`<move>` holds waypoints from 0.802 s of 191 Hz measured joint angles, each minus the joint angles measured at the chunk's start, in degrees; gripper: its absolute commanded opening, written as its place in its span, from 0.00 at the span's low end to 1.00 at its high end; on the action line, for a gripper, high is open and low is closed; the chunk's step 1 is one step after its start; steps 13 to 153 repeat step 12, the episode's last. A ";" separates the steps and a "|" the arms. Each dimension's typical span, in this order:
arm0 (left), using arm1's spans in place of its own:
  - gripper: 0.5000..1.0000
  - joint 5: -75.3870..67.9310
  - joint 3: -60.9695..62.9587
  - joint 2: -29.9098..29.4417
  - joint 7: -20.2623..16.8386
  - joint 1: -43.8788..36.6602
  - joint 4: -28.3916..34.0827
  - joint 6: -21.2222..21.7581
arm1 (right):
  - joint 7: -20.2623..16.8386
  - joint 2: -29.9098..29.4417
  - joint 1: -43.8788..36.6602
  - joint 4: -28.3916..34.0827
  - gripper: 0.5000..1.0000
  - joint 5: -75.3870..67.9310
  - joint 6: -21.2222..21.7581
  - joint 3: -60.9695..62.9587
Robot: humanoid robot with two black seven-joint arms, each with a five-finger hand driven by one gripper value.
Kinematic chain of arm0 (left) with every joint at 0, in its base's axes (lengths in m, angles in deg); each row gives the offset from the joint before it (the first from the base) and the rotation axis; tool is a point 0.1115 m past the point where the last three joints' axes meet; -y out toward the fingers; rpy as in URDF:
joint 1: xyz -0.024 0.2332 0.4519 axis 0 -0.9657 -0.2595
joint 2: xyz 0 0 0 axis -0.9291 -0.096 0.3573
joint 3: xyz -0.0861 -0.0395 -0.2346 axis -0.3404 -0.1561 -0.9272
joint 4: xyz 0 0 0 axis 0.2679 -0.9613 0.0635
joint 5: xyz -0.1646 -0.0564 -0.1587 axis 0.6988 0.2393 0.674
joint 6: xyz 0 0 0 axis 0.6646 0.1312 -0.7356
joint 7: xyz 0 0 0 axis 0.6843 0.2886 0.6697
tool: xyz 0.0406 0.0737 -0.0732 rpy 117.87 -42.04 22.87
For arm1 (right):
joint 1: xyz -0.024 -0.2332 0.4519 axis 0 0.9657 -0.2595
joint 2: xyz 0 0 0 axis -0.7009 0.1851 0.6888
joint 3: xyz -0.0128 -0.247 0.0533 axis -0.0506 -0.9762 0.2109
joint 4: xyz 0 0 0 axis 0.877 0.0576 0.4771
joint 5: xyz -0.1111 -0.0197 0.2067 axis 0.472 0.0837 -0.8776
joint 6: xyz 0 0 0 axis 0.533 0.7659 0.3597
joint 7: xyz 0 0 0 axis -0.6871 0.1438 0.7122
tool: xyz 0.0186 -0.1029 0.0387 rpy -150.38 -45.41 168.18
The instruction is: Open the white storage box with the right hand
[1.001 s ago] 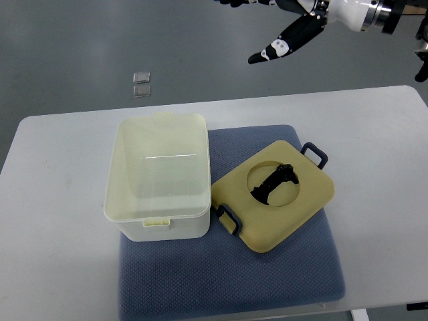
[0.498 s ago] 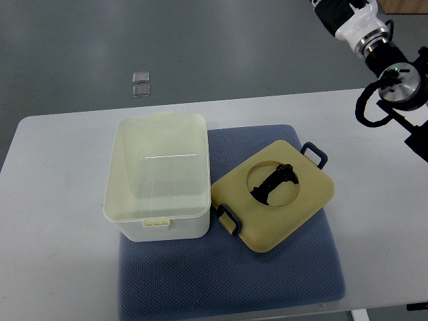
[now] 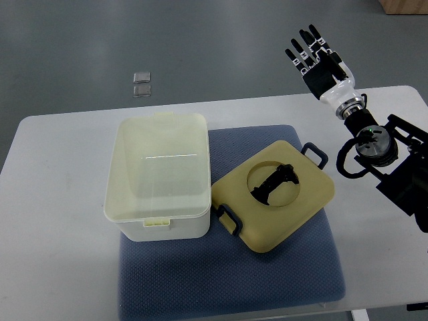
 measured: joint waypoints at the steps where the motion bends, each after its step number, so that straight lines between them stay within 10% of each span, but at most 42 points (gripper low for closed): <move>1: 1.00 0.00 0.00 0.00 0.00 -0.01 0.00 0.00 | 0.01 0.00 0.02 -0.07 0.86 0.00 0.09 0.00; 153: 1.00 0.00 0.00 0.00 0.00 -0.04 0.01 0.00 | 0.20 -0.02 0.49 -0.71 0.86 -0.02 1.23 0.02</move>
